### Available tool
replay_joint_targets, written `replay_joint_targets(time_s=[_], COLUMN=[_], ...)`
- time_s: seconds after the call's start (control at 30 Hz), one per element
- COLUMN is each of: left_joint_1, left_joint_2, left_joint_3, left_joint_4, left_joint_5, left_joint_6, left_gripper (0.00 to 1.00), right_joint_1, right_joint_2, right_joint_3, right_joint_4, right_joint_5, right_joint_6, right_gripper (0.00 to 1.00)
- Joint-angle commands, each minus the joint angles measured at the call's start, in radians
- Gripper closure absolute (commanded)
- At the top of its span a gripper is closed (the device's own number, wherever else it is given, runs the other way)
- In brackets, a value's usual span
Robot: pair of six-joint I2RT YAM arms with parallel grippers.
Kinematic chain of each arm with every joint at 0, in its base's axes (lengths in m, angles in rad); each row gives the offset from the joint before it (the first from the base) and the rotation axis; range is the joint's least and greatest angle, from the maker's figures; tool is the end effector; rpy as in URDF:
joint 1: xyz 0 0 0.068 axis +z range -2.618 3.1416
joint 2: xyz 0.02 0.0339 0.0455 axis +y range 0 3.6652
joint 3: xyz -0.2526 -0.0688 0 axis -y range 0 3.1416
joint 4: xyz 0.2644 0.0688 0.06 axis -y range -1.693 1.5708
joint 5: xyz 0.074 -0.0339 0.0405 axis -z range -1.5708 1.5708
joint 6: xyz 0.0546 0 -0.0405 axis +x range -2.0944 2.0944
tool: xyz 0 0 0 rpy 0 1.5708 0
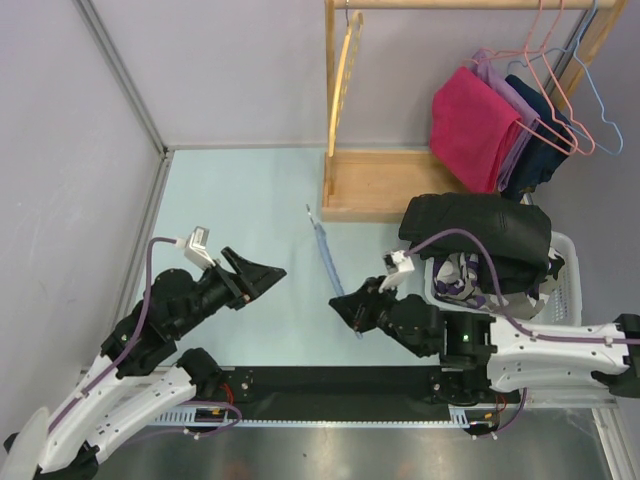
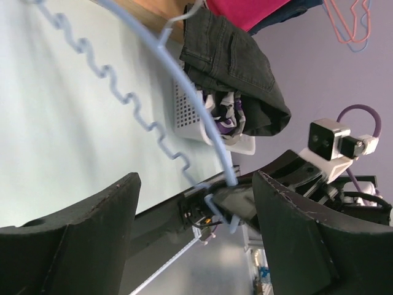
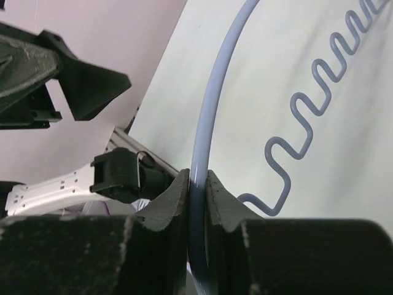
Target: Remove the trousers from the hanger
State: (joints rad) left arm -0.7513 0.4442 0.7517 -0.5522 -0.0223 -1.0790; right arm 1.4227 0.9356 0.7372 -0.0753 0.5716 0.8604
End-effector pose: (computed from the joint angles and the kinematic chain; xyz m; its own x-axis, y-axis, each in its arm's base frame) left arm 0.1108 -0.1018 0.3281 -0.6712 -0.5790 -0.4629 0.1587 0.4977 -0.8527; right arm 0.0671 0.2495 0.2911 -0.5984 0.3103 -0.7387 -0.4621 0.6195 0.6345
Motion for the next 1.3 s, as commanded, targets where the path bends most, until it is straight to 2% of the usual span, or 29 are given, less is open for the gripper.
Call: replay_joint_targets(time_s=[0.0, 0.23, 0.4, 0.47, 0.63, 0.67, 0.7, 0.9, 1.0, 1.27], left_joint_1=[0.000, 0.000, 0.000, 0.000, 0.000, 0.000, 0.000, 0.001, 0.000, 0.000], left_joint_2=[-0.013, -0.024, -0.022, -0.021, -0.019, -0.021, -0.022, -0.025, -0.029, -0.042], left_joint_3=[0.055, 0.064, 0.064, 0.064, 0.066, 0.066, 0.066, 0.066, 0.070, 0.078], left_joint_4=[-0.025, -0.035, -0.035, -0.035, -0.037, -0.038, -0.037, -0.054, -0.066, -0.094], left_joint_5=[-0.041, -0.064, -0.062, -0.061, -0.051, -0.047, -0.044, -0.027, -0.019, -0.024], left_joint_6=[0.059, 0.082, 0.091, 0.096, 0.117, 0.125, 0.128, 0.163, 0.189, 0.237], left_gripper=[0.22, 0.22, 0.22, 0.22, 0.22, 0.22, 0.22, 0.17, 0.17, 0.16], right_joint_1=[0.001, 0.004, -0.034, -0.096, -0.307, -0.379, -0.421, -0.663, -0.703, -0.774], right_joint_2=[-0.125, -0.284, -0.293, -0.276, -0.192, -0.175, -0.149, -0.031, 0.041, 0.210], right_joint_3=[-0.047, -0.067, 0.052, 0.105, 0.281, 0.301, 0.316, 0.441, 0.502, 0.665], right_joint_4=[0.009, -0.006, -0.046, -0.063, -0.100, -0.083, -0.067, 0.037, 0.068, 0.149], right_joint_5=[0.158, 0.278, 0.346, 0.332, 0.150, 0.110, 0.024, -0.264, -0.346, -0.432], right_joint_6=[0.005, -0.095, -0.224, -0.292, -0.363, -0.374, -0.405, -0.448, -0.449, -0.478], right_gripper=[1.00, 1.00, 1.00, 1.00, 1.00, 1.00, 1.00, 1.00, 1.00, 1.00])
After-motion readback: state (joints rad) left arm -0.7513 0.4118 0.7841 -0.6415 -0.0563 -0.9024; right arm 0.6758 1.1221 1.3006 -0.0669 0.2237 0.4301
